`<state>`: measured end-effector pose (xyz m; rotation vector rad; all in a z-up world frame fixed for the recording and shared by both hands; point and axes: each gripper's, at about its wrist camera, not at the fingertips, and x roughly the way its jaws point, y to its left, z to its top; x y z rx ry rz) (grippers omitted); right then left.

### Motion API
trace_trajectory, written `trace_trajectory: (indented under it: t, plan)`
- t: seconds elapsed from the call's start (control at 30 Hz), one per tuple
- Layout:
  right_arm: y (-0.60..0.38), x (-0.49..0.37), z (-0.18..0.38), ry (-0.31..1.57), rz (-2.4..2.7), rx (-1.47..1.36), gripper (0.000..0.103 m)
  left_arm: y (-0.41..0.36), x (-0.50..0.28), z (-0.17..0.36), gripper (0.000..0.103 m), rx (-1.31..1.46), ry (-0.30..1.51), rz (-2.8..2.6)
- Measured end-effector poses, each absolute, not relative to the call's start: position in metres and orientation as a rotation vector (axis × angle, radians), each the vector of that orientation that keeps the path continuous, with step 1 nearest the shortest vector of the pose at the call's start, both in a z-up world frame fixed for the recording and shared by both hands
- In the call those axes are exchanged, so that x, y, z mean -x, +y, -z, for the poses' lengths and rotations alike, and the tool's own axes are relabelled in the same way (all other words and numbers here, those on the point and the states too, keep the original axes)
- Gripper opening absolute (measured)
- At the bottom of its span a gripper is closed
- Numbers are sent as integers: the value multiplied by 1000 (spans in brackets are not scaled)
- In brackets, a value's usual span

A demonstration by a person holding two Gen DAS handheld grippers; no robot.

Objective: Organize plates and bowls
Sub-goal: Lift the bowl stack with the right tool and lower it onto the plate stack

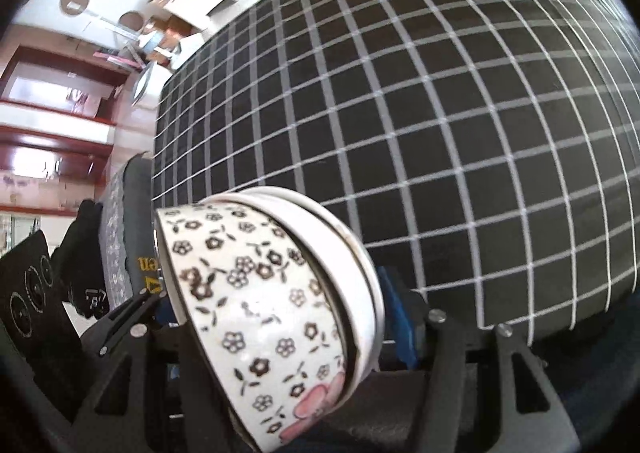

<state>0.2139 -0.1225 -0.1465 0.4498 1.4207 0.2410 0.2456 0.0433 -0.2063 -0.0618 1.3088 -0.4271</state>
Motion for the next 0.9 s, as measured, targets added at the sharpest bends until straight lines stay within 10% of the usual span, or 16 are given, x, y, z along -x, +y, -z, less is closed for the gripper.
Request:
trace_trajectory:
  t: [0.9]
  plan:
    - [-32,-245,199,1545,-394,-305,61,159,-243,255,49,220,1358,245]
